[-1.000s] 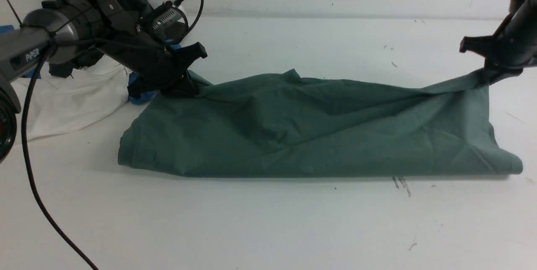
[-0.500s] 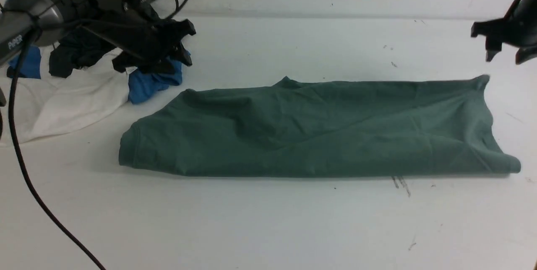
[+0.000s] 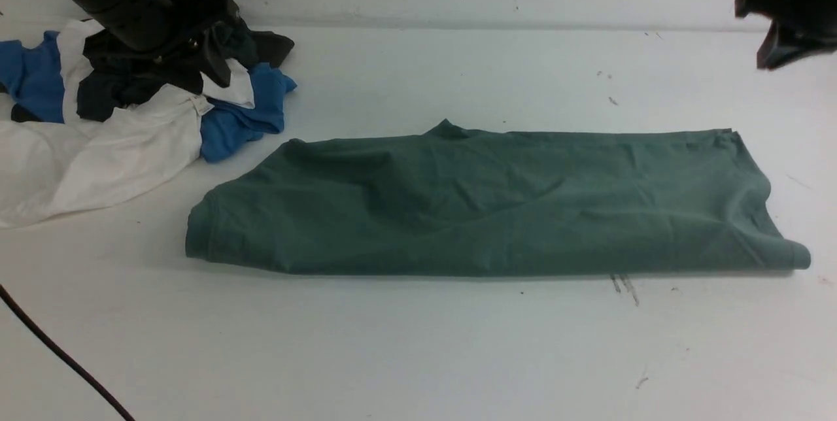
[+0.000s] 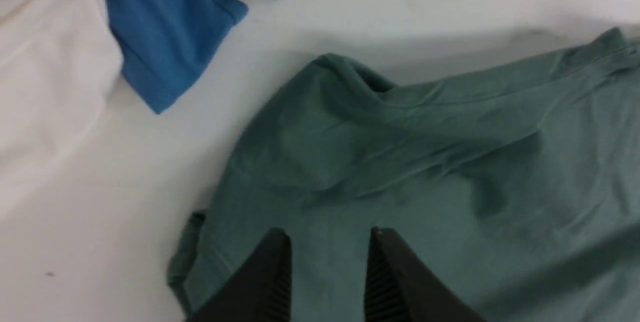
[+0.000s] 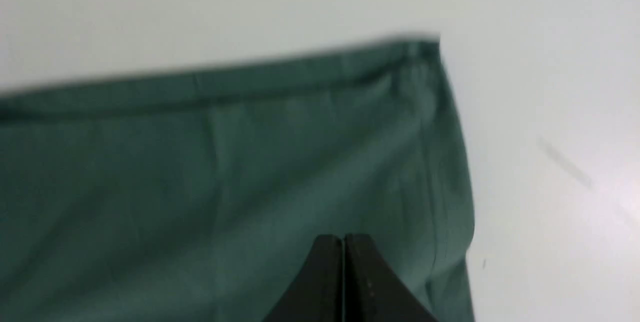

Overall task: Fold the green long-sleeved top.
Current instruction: Use the right arm to clamp the right edge of the fabric

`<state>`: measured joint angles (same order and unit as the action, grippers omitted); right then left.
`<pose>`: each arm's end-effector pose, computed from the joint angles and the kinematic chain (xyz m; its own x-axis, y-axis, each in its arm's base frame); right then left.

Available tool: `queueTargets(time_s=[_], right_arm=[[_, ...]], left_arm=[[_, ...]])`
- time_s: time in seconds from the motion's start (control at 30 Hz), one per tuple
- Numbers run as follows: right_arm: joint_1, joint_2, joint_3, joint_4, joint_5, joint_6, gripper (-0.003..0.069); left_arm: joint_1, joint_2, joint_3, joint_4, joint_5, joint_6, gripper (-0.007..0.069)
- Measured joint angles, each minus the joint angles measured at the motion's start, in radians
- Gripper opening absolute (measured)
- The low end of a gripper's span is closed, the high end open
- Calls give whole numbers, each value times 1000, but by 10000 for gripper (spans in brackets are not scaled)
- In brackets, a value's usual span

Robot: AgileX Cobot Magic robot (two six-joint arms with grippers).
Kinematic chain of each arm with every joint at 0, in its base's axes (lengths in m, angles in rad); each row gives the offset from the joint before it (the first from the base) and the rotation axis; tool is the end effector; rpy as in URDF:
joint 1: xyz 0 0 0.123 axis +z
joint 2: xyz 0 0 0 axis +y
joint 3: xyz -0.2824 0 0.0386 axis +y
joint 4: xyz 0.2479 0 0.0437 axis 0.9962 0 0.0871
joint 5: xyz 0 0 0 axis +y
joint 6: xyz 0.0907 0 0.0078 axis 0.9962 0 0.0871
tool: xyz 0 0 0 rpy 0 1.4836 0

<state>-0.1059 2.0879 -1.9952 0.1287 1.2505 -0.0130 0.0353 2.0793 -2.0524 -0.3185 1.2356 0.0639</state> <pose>0.4508 -0.0368 0.2841 -0.9425 0.1279 -0.3087 0.0933 0.9878 0.1243 0.4556 -0.0109 0.3082 -0.9187 -0.0746 -0.3880 0.0441 0.9565 -0.2884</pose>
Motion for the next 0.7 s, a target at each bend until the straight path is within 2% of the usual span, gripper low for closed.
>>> queueTargets(time_s=[0.13,0.23,0.27,0.4,0.43,0.47,0.53,0.63,0.7], right_arm=[[0,-45,258,2,-1,-4,-13],[0,-21,365,-12,-31,-6,-14],[0,-17,374,-17,-35,-6,-14],[-1,56,401,-177,-52,45,-13],[-1,56,401,-177,-52,45,-13],[-1,53,393,-270,-43,85,-13],[-2,41,373,-341,-34,131,-13],[-4,-1,326,-354,-33,151,-13],[-4,-42,289,-300,-33,142,-13]], left_arm=[[2,0,0,40,1,7,60],[2,1,0,42,1,6,6],[2,2,0,42,1,6,5],[2,17,0,43,1,6,-4],[2,18,0,43,1,6,-4],[2,27,0,43,1,6,-4],[2,37,0,44,1,6,-4],[2,38,0,47,1,6,-4],[2,37,0,44,1,5,-4]])
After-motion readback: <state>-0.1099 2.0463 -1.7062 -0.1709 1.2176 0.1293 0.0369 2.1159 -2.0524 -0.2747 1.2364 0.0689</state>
